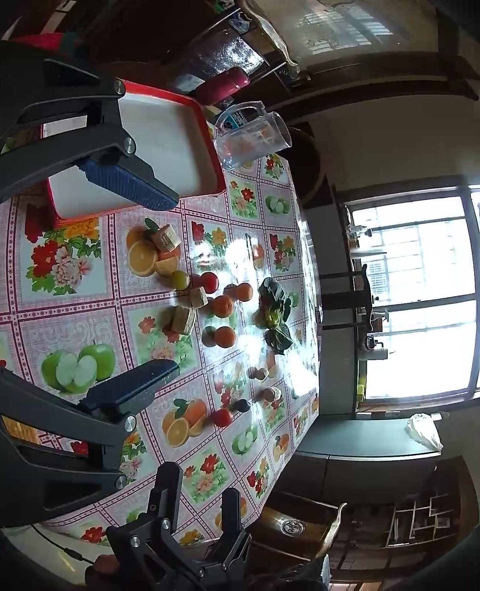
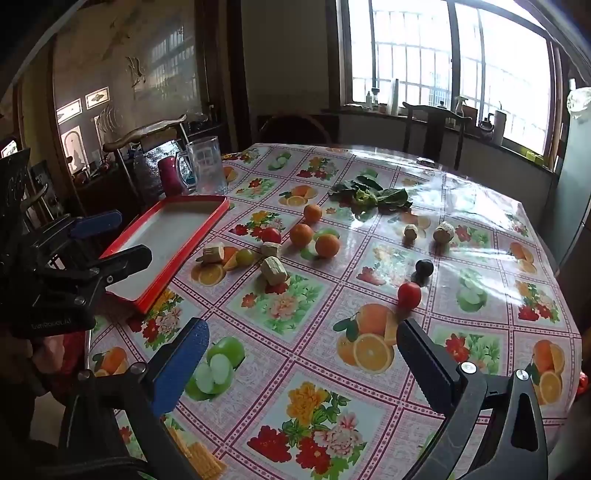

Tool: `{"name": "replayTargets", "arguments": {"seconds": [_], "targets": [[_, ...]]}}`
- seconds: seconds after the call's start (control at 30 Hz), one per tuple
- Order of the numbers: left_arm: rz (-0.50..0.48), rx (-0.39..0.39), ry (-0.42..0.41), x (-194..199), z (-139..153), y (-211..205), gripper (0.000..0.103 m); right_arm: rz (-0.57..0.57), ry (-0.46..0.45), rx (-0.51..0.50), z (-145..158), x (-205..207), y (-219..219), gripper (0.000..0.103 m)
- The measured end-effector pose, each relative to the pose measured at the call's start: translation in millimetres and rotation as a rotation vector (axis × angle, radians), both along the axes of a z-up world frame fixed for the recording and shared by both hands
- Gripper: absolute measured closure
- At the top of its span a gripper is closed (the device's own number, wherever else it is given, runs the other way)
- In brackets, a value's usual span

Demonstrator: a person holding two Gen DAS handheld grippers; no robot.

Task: Organize fruits
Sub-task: 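Move the left tool toward a cream block while the right tool approaches a red tomato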

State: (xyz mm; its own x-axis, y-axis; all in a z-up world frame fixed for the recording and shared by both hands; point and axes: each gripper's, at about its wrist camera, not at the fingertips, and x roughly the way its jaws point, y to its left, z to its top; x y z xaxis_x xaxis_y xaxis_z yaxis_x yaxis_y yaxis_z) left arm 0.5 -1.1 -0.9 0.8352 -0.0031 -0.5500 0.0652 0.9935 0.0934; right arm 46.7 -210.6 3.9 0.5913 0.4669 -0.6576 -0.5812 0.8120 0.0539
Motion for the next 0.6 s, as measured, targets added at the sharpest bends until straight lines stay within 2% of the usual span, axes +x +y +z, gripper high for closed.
{"name": "replayTargets", "arguments": {"seconds": [0.5, 0.6], "targets": [[-0.011, 0.0, 0.019, 4.1, -0.8, -11.0, 0.02, -0.012, 0.025, 0.011, -11.6, 4.9, -10.5, 0.001], [-0.014, -0.021, 0.019, 3.0, -6.3, -4.8, 0.02, -0.016, 0.034, 0.017, -11.7, 5.5, -10.8, 0.001]]}}
